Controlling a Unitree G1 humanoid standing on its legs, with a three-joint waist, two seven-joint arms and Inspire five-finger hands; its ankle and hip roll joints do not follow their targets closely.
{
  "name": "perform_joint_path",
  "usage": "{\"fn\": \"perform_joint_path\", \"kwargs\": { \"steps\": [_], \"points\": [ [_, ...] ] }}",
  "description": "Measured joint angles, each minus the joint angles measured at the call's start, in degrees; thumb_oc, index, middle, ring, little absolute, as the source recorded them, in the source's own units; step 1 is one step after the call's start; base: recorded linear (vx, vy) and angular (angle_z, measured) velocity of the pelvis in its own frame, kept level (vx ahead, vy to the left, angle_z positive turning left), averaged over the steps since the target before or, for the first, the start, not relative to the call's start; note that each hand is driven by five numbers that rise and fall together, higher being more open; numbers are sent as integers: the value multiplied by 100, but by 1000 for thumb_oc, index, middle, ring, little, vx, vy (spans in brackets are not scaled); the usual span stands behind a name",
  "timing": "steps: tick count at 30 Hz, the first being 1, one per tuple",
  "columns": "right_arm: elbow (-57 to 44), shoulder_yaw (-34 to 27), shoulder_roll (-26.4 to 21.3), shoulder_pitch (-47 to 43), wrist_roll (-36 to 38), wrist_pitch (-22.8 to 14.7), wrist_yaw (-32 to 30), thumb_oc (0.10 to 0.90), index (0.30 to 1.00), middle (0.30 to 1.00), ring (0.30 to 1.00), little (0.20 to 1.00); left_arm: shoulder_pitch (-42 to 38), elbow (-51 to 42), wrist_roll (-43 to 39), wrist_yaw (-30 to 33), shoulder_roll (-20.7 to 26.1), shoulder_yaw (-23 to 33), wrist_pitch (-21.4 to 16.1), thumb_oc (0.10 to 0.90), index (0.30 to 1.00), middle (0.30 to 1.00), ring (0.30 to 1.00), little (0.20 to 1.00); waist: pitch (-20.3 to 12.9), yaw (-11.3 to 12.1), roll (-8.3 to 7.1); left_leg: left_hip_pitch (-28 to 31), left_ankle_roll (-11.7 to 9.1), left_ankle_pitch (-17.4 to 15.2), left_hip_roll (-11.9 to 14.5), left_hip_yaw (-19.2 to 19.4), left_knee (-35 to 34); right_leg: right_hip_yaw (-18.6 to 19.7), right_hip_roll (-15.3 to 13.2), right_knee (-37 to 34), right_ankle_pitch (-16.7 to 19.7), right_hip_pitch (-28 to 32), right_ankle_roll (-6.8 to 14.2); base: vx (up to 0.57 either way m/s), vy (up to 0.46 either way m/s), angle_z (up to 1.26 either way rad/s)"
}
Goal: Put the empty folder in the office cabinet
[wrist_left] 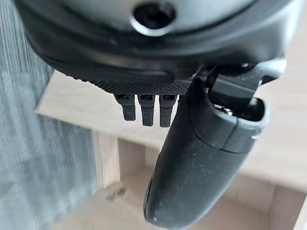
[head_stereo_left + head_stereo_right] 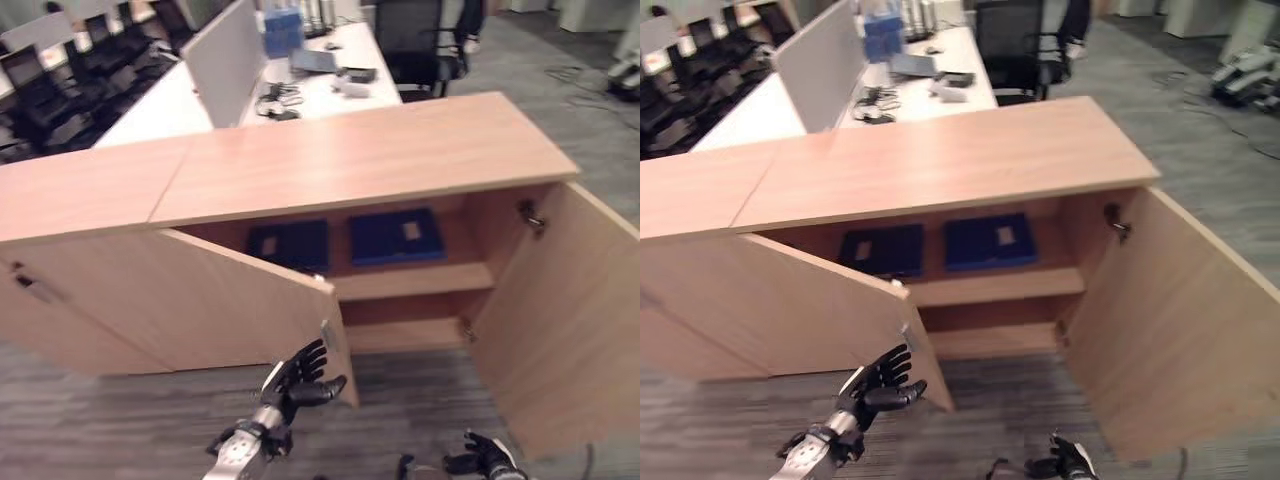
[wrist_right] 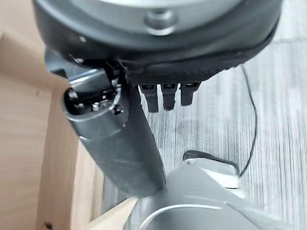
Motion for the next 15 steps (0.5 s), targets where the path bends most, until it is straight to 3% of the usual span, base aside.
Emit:
{"fn": "perform_joint_path", "kwargs": {
  "steps": [1,2,3,6,7,8,11,15],
  "points": [
    [-7,-6,-66,-33,-4,4,7,800,900,900,900,900,-74,-1,5,6,-54,8,-1,800,900,900,900,900,0,-8,175,-59,149,244,8,54,-300,-21,37,-366,202,141,187,75,51,-129],
    [5,2,-44,45,-7,54,9,800,900,900,900,900,-95,1,5,7,-183,102,-21,800,900,900,900,900,18,59,260,72,-51,512,207,357,-498,-21,124,-413,182,171,241,159,102,-81],
    [11,-14,103,243,-7,56,8,800,900,900,900,900,-101,3,7,77,-202,240,-50,800,900,900,900,900,6,-81,144,263,-48,530,235,423,-690,-48,79,-283,0,335,253,165,94,-51],
    [-11,-6,208,365,-46,74,13,800,900,900,900,900,-123,150,11,107,-156,417,-55,800,900,900,900,900,34,-237,35,646,-20,563,306,499,-1111,-162,67,-808,78,662,343,86,78,-3],
    [-29,-8,132,420,-47,75,22,800,900,900,900,900,-131,208,13,185,-139,481,-57,800,900,900,900,900,24,-284,51,711,-34,603,379,626,-1204,-162,93,-980,140,754,423,91,103,-15],
    [-279,-16,103,545,-45,84,69,800,900,900,900,900,-271,542,31,258,-110,724,-53,800,900,900,900,900,-12,-276,123,795,-76,798,447,876,-1307,-144,107,-1132,395,865,359,66,72,-33],
    [-320,-19,127,597,-43,87,100,800,900,900,900,900,-359,862,43,461,-98,1114,-58,800,900,900,900,900,-39,-317,72,932,-105,828,457,1017,-1422,-97,109,-1496,491,1065,380,53,72,-24],
    [-408,-19,233,622,-25,83,266,800,900,900,900,900,-885,1969,110,745,589,1762,-72,800,900,900,900,900,-136,-411,-253,1020,-100,820,439,1251,-1451,-51,71,-1600,744,1097,322,60,70,-22]
  ]
}}
